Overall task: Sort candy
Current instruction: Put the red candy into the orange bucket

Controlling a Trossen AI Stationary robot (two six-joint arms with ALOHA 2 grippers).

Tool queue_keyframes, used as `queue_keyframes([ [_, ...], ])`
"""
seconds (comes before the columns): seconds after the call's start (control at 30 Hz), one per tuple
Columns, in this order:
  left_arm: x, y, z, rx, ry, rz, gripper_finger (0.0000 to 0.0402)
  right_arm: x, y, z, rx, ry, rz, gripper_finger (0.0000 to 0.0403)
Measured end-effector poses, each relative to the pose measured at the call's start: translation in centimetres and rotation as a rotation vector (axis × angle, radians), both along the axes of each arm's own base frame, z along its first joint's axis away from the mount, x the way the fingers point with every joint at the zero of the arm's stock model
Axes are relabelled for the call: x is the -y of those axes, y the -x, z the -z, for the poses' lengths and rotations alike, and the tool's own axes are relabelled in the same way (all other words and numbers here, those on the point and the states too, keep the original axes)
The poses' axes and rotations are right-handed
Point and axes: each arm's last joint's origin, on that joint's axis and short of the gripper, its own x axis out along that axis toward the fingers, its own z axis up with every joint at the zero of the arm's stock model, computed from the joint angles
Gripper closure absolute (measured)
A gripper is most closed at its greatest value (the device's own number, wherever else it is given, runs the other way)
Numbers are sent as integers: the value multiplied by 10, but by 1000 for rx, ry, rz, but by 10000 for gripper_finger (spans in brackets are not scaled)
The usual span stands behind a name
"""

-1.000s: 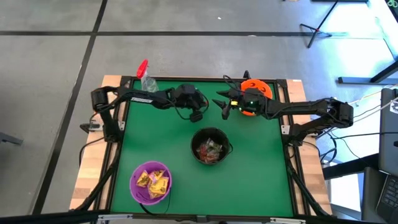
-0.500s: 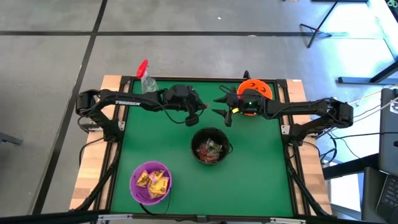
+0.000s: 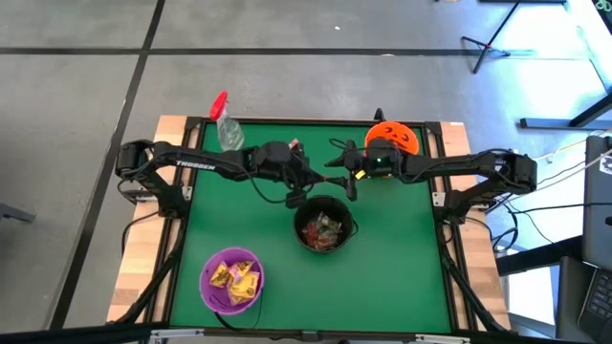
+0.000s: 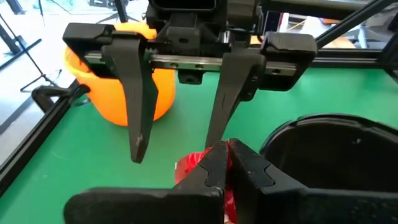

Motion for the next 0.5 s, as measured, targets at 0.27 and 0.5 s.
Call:
queue_keyframes([
  [0.27, 1, -1, -3, 28, -7, -7, 400, -2, -1, -3, 39, -21, -91, 226],
  [0.5, -3, -1, -3, 31, -26, -56, 400, -3, -1, -4, 48, -40, -96, 291],
])
